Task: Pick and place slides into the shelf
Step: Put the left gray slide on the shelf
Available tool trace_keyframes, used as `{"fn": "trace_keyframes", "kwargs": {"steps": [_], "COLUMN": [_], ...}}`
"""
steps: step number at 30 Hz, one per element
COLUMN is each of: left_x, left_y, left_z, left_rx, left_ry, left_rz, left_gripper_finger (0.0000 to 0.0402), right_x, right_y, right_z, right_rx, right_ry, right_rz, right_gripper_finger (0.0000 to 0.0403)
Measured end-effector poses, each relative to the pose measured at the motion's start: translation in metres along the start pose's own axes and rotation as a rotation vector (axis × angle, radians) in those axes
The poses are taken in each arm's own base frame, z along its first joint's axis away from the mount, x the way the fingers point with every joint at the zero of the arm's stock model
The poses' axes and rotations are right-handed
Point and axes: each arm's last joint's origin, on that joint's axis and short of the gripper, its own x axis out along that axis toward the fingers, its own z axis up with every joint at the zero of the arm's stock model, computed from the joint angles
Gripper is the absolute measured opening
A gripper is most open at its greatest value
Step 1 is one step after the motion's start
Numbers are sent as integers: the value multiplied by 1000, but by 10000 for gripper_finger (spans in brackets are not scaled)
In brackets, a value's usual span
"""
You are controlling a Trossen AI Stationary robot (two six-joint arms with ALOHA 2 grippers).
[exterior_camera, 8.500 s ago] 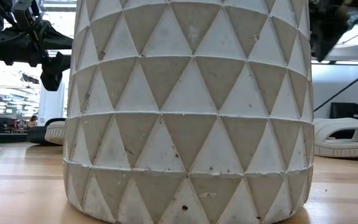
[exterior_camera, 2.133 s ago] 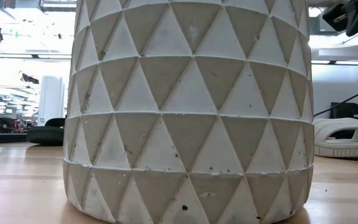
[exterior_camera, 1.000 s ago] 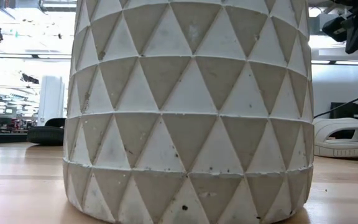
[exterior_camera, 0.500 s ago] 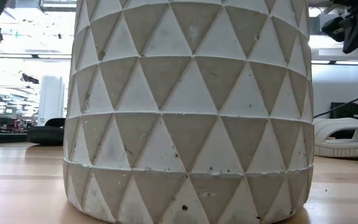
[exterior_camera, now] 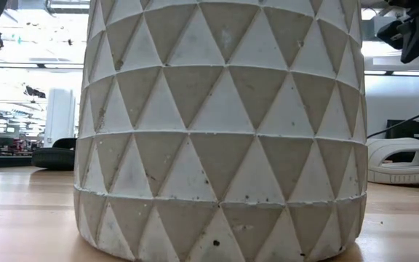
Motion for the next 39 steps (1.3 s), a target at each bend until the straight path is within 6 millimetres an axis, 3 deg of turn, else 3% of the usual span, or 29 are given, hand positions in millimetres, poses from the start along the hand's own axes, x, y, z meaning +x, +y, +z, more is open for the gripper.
{"fn": "trace_keyframes", "kwargs": {"steps": [39], "left_x": [-1], "left_y": [3], "left_z": [-13], "left_rx": [56], "left_ry": [40], "left_rz": [-99], "left_gripper_finger": [1], "right_x": [0], "right_y": [0], "right_z": [0], "right_rx": [28], "right_ry": [-1], "right_rz": [0], "right_gripper_finger": [1]}}
